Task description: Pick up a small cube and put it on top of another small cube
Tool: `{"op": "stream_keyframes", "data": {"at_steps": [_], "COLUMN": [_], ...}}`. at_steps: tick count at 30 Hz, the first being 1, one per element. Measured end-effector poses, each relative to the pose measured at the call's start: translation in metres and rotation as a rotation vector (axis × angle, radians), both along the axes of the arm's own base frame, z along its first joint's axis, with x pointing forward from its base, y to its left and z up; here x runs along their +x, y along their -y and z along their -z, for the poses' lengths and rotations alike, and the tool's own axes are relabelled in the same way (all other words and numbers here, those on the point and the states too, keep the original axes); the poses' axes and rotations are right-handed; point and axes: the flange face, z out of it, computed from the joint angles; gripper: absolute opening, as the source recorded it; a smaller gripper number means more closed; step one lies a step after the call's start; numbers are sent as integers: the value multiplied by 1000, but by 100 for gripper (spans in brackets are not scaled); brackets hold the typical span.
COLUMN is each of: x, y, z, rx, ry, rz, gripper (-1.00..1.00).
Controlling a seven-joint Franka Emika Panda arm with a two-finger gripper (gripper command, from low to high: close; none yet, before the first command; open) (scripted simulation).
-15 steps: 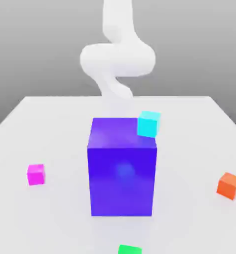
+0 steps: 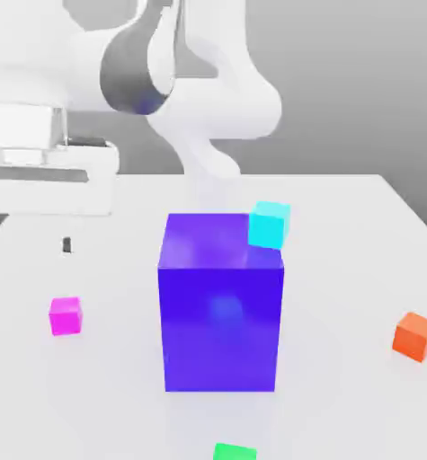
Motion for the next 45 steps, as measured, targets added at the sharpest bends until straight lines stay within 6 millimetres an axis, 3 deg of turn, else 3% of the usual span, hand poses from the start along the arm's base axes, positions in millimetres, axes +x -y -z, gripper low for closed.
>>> {"op": "stream_keyframes", "data": {"at_steps": [4,5,6,19,20,27,41,45], "x": [-71,-90,-97,-101,-101,-101,-103,-84], "y": [18,23,24,23,21,21,23,48], "z": [74,87,95,157,163,164,102,83], "rx": [21,28,29,26,29,32,32,23], "ry": [-137,-163,-175,-189,-190,-190,-189,-167], "rz": [-30,-20,-26,-45,-44,-44,-37,70], "gripper": [0,0,0,0,-100,-100,-100,-100]}}
